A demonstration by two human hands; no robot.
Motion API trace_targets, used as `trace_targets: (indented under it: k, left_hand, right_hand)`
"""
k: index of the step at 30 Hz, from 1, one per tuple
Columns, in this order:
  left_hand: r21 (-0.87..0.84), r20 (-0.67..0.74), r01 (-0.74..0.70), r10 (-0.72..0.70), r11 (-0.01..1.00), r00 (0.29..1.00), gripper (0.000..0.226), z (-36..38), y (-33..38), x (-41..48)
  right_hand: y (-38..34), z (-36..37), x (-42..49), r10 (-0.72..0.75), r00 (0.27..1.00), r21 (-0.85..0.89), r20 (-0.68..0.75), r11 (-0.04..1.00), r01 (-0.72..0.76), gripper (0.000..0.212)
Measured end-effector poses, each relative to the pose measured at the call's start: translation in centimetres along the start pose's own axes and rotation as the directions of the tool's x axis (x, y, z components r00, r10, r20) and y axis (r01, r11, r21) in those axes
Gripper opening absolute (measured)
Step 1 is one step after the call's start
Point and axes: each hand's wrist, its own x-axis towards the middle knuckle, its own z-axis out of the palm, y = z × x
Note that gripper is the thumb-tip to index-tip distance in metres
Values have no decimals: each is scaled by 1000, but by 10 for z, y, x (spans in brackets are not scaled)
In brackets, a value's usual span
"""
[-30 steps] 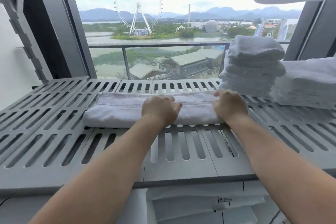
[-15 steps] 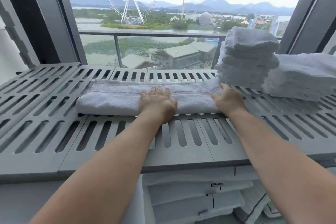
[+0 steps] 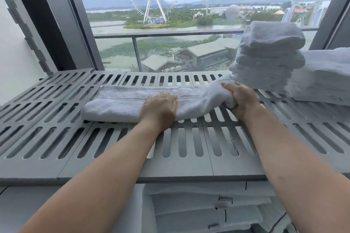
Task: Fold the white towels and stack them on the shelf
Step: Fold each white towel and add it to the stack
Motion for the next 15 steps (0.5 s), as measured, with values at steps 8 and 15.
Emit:
trace_targets:
  k: [8,15]
  left_hand:
    - [201,139,127,-157,971,978,52,-9,-7,3]
    - [51,132,94,-100,994,986,42,-37,-31,4]
  right_hand:
    - [-17,55,9,-49,986,118,158,993,30,54]
    - [-18,102,1,-95,977,-9,190,995,98,62]
